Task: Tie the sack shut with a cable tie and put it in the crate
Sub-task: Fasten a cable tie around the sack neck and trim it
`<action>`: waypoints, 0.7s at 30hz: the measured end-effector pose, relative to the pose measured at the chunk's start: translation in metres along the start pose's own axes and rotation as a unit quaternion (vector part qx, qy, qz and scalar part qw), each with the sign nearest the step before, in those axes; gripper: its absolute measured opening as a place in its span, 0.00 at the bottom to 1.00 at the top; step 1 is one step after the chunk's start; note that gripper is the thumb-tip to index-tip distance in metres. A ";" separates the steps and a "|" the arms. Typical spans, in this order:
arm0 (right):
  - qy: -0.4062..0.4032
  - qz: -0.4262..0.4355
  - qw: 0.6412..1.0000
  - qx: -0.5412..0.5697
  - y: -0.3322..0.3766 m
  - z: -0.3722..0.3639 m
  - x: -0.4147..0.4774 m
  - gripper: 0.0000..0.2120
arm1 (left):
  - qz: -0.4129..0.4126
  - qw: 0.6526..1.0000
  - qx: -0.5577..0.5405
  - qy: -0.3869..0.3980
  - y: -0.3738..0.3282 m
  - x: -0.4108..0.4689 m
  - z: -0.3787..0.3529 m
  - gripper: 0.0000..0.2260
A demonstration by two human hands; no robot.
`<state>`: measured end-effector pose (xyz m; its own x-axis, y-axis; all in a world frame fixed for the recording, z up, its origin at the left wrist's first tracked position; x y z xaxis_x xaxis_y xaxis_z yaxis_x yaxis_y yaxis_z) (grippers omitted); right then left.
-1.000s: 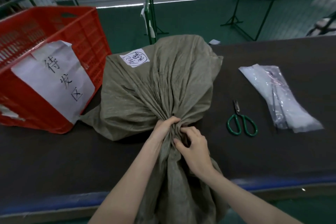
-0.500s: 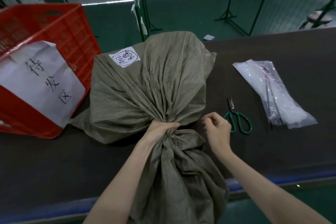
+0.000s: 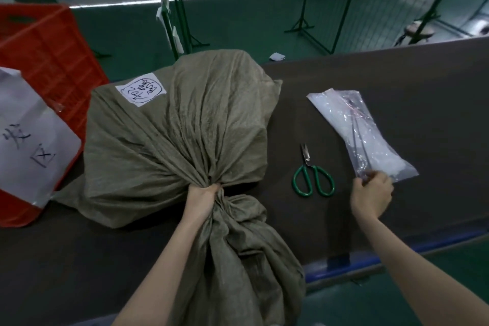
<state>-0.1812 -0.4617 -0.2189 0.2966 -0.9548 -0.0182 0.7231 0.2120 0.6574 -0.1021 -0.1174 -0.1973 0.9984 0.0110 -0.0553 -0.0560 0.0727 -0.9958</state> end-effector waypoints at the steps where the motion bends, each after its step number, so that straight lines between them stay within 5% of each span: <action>1: 0.007 -0.008 1.000 -0.013 -0.003 0.001 0.004 0.14 | -0.010 1.000 -0.007 -0.008 -0.001 -0.001 -0.002 0.14; 5: 0.110 -0.058 0.989 -0.074 -0.009 -0.007 0.010 0.17 | -0.022 0.999 -0.011 -0.026 0.003 -0.001 -0.004 0.17; 10: 0.145 -0.095 0.983 -0.054 -0.006 -0.009 -0.001 0.08 | -0.003 0.999 -0.011 -0.037 0.008 0.000 -0.001 0.17; 21: 0.271 0.084 0.953 -0.106 0.022 -0.007 -0.039 0.10 | -0.004 0.999 -0.009 -0.050 0.003 0.000 -0.001 0.17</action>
<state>-0.1721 -0.4178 -0.2088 0.6559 -0.6683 -0.3509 0.7302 0.4439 0.5194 -0.1024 -0.1186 -0.2004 0.9930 0.1105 -0.0411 -0.0474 0.0550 -0.9974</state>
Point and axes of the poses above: each hand's wrist, its own x-axis towards the middle knuckle, its own z-axis out of the back of the hand, y = z × x, the point moved 3 cm from there along x, towards the middle knuckle, and after that the axes turned 12 degrees about -z, right-handed, at the moved point
